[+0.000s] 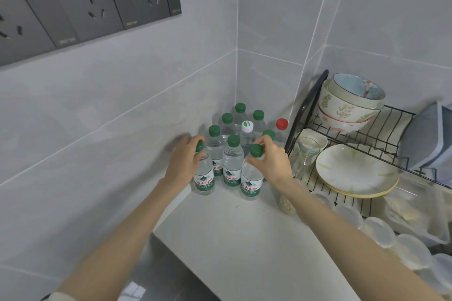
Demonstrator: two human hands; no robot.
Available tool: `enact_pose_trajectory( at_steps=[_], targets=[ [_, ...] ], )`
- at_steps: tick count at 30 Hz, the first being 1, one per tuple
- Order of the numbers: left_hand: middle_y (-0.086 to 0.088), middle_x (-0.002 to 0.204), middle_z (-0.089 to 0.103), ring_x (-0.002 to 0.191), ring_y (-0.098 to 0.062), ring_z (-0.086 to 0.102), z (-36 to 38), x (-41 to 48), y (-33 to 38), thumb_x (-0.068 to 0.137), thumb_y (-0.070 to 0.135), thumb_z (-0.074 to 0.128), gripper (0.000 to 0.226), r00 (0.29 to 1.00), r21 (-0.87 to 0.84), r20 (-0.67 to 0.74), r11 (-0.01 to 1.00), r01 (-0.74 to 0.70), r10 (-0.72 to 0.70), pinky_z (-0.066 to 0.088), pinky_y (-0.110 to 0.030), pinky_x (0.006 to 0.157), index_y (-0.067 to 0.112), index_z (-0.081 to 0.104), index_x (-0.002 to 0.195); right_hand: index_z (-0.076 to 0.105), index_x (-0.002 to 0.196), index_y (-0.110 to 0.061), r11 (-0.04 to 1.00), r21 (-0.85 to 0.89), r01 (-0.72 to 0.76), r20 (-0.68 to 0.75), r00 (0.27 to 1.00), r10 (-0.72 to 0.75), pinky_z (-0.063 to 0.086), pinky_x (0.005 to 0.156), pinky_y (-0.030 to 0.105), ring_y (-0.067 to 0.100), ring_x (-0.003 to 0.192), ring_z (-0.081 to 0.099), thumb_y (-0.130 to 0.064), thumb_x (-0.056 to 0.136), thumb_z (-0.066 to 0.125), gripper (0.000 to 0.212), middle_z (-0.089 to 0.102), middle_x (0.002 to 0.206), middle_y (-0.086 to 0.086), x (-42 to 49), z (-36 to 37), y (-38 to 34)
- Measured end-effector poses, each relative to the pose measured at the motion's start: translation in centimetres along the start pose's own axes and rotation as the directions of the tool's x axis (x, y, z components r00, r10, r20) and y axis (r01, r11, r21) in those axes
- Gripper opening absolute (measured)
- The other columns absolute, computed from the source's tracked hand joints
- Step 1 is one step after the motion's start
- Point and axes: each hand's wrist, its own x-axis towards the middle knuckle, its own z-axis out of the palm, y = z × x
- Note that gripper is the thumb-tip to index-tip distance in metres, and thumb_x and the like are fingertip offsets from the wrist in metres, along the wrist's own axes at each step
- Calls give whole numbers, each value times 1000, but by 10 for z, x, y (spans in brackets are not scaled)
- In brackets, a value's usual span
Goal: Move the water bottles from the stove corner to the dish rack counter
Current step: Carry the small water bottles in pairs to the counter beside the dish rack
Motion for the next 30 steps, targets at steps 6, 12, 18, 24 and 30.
enact_pose_trajectory(
  at_steps=[6, 12, 18, 24, 30],
  targets=[
    [-9, 125, 52, 109, -26, 55, -6, -10, 3, 91, 14, 59, 44, 1000, 33, 17, 999, 14, -15, 49, -39, 83, 13, 48, 133, 57, 113, -16, 995, 97, 14, -10, 1000, -13, 51, 87, 30, 16, 99, 61, -24, 80, 75, 38, 67, 107, 1, -7, 1, 5],
    [-2, 139, 48, 125, -21, 48, -27, -22, 12, 92, 14, 56, 50, 999, 5, -34, 1000, 7, -7, 43, -35, 94, 18, 44, 140, 56, 127, -16, 954, 297, -22, -23, 999, 30, 45, 86, 12, 8, 103, 57, -19, 85, 69, 43, 61, 122, -7, -22, -19, 8],
    [5, 133, 55, 118, -11, 53, -47, -53, 57, 91, 23, 59, 47, 999, -243, -44, 970, 10, -22, 41, -24, 96, 31, 48, 136, 55, 130, -22, 766, 632, -113, -41, 983, 178, 54, 91, 40, 15, 103, 66, -22, 92, 60, 38, 68, 117, -3, -43, -54, -5],
    [16, 109, 66, 90, 16, 61, -63, -98, 105, 91, 16, 61, 35, 975, -749, -26, 651, 127, -221, 45, -2, 73, 32, 59, 121, 59, 125, -24, 623, 759, -191, 69, 974, 215, 55, 86, 33, 16, 95, 66, -21, 91, 62, 34, 71, 107, 0, -101, -89, -17],
    [19, 107, 69, 102, 5, 62, -55, -145, 118, 90, 17, 63, 34, 949, -823, 67, 521, 227, -308, 51, -23, 86, 41, 62, 114, 64, 116, -22, 605, 762, -233, 73, 958, 277, 54, 87, 36, 18, 94, 67, -20, 91, 62, 26, 73, 104, -2, -149, -100, -13]
  ],
)
